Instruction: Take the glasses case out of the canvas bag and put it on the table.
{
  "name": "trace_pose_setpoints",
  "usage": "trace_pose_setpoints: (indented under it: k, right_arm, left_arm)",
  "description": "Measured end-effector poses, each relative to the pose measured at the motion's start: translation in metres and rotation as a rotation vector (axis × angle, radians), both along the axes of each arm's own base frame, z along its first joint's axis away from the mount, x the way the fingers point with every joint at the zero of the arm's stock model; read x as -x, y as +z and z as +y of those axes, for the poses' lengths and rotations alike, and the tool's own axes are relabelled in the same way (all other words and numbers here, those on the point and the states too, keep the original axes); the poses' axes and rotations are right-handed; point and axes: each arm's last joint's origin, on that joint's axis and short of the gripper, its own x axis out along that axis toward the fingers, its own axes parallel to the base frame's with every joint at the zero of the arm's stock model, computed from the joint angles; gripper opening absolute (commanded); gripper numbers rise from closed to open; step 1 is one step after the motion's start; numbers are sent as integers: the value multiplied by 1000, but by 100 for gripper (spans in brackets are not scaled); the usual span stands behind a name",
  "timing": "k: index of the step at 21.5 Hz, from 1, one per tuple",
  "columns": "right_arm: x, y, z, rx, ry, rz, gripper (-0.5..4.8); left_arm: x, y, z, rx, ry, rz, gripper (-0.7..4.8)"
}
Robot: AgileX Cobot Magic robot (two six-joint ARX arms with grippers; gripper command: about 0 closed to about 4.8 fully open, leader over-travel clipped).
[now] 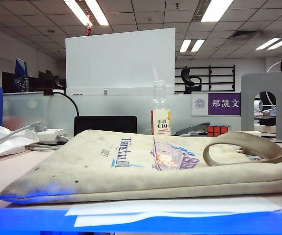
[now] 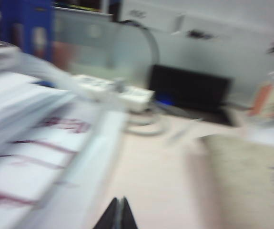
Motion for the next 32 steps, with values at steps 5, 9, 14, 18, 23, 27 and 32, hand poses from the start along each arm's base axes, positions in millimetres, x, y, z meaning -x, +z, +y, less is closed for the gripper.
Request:
trace_pose_setpoints:
  k: [5, 9, 14, 18, 23, 27, 32]
  right_arm:
    - [11, 38, 6, -131, 157, -34, -7]
    - [25, 67, 8, -175, 173, -28, -7]
    - [49, 94, 12, -206, 180, 58, -7]
    - [62, 105, 14, -206, 195, 87, -7]
    - [70, 118, 15, -168, 220, 34, -7]
    - [69, 119, 16, -161, 263, 25, -7]
    - [70, 118, 17, -159, 307, 31, -7]
  left_arm:
    - [2, 27, -9, 94, -202, -24, -5]
    - [-33, 81, -33, 79, -282, 98, -6]
    - [-136, 157, -129, -113, -600, 157, 74]
    - [-201, 156, -210, -155, -891, 343, 209]
    - [-218, 131, -274, -322, -1052, 570, 305]
    - [-212, 86, -308, -649, -1137, 730, 310]
    - [-194, 44, -329, -878, -1187, 809, 315]
